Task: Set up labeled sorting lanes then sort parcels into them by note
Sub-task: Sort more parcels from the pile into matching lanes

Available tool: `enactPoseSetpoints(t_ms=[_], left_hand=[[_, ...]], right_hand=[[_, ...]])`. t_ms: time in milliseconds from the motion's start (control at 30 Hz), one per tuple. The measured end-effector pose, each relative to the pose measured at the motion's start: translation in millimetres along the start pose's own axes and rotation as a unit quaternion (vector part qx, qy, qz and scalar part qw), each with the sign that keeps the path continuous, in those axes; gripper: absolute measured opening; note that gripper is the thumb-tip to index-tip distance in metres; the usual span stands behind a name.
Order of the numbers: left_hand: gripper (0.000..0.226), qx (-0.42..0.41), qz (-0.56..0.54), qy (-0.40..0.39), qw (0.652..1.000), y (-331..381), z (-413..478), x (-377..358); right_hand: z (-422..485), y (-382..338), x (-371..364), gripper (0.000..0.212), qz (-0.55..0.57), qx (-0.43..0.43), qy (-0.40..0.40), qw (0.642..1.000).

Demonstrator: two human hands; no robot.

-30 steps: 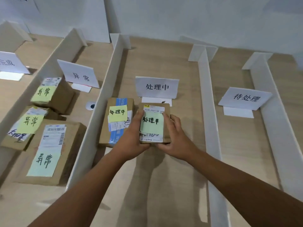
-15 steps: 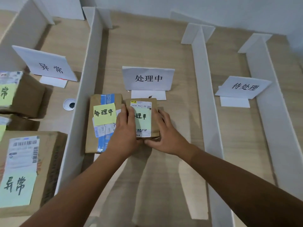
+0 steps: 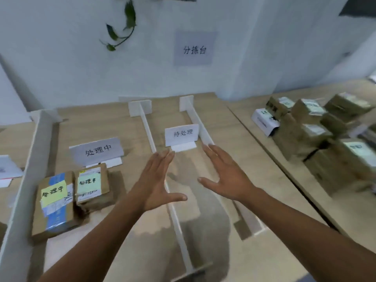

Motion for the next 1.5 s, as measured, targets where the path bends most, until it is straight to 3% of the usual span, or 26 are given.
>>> enactPoseSetpoints(t_ms=[133, 333, 567, 767, 1033, 1267, 1500], left_hand=[[0.135, -0.078, 0.003, -0.012, 0.997, 145.4, 6.6, -81.8], [0.133, -0.182, -0.007, -0.091, 0.979, 353.8, -13.2, -241.4], [0.135, -0.222, -0.019, -0.176, 0.959, 516.3, -24.8, -379.6], [0.13, -0.215, -0.033, -0.195, 0.956, 596.5, 23.7, -485.7], [0.129, -0.142, -0.055, -0.261, 0.953, 685.2, 96.7, -603.6], [0.135, -0.051, -0.079, -0.265, 0.96, 724.0, 136.8, -683.7], [0.151, 0.022, -0.13, -0.242, 0.961, 746.6, 161.8, -788.1]], right_hand=[[-153.3, 58.8, 91.6, 0.089, -0.05, -0.059, 0.048, 0.996], [-396.5, 142.0, 187.1, 0.088, -0.085, -0.187, 0.07, 0.976], [-560.1, 224.9, 253.4, 0.086, -0.095, -0.276, 0.073, 0.954], [-623.7, 337.4, 281.7, 0.086, -0.088, -0.327, 0.067, 0.939], [-666.1, 504.1, 322.8, 0.088, -0.046, -0.346, -0.025, 0.937], [-680.6, 650.0, 327.5, 0.098, 0.051, -0.282, -0.101, 0.953], [-684.2, 787.1, 294.1, 0.124, 0.112, -0.225, -0.191, 0.949]])
Point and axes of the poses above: each hand's wrist, its own z-axis towards the middle knuckle, its own x-axis out of the back of the hand, y = z × x, the point moved 3 cm from there along z, towards the middle knuckle, and after that the axes turned 11 degrees about x, right-handed, at the moved point
